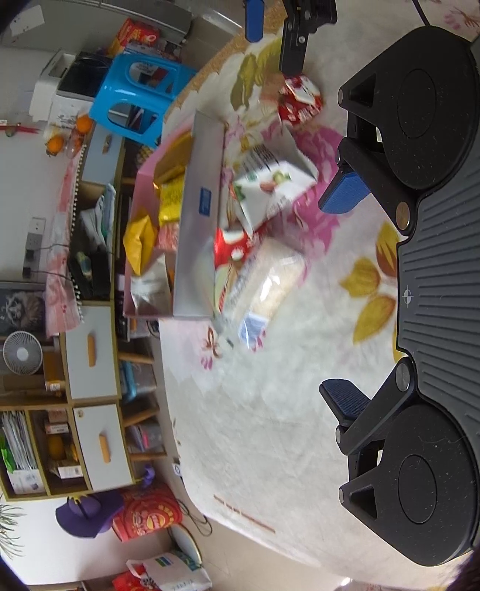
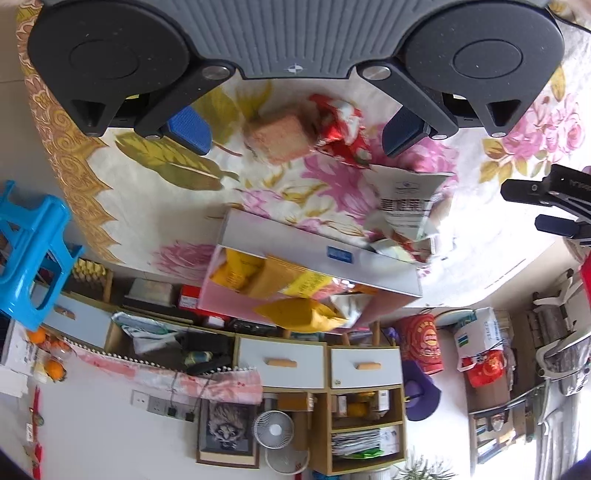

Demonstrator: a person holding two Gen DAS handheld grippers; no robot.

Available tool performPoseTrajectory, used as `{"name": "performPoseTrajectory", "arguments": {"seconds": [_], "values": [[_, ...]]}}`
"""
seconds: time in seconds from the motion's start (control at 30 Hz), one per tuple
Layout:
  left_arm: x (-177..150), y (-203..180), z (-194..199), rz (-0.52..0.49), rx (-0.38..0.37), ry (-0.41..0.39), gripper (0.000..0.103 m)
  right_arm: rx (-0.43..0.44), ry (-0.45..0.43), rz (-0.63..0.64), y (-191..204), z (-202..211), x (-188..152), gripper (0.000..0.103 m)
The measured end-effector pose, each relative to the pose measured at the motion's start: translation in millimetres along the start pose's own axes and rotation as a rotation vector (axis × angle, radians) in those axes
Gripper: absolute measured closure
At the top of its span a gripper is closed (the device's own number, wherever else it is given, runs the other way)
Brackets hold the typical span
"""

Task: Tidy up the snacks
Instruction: 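Move both tools back over the remaining snacks, then grasp the white-green packet with the left tool while the right tool grasps the brown wafer cake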

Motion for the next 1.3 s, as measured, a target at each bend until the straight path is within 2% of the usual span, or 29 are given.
{"name": "performPoseTrajectory", "arguments": {"seconds": [0.2, 0.37, 0.63, 0.73, 0.93, 1.03, 1.1, 1.2, 1.27, 1.3], "values": [[6, -30, -8, -0.005, -0.061, -0.020, 0.006, -0.032, 0.001, -0.033, -22, -3, 0, 0.011], [15, -48, -15, 0.013, -0.087, -0.061, 0.007, -0.060, 0.044, -0.032, -39, -14, -11, 0.011], [19, -72, -36, 0.149, -0.175, -0.032, 0.008, -0.041, 0.083, -0.066, -46, -25, -23, 0.010], [15, -77, -47, 0.206, -0.190, -0.004, 0.012, -0.027, 0.102, -0.063, -39, -30, -25, 0.011], [12, -74, -61, 0.309, -0.208, 0.021, 0.021, -0.009, 0.120, -0.032, -24, -39, -34, 0.012], [11, -69, -65, 0.343, -0.218, 0.032, 0.034, -0.004, 0.116, -0.043, -23, -41, -31, 0.012], [10, -67, -68, 0.362, -0.223, 0.049, 0.046, -0.004, 0.111, -0.055, -23, -42, -29, 0.013], [10, -66, -70, 0.373, -0.231, 0.050, 0.049, -0.002, 0.098, -0.053, -21, -44, -26, 0.022], [11, -67, -70, 0.363, -0.235, 0.048, 0.058, 0.004, 0.087, -0.046, -19, -45, -23, 0.034], [12, -67, -69, 0.359, -0.239, 0.050, 0.059, 0.008, 0.082, -0.043, -17, -45, -22, 0.037]]}}
Point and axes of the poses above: each gripper's, at about its wrist camera, not at the fingertips, and z roughly against the way its jaws point, y to its left, x to its top, the point moved 10 cm from there along -z, roughly the way its jaws point, and after that the axes turned 7 degrees about -y, right-handed, at the moved point
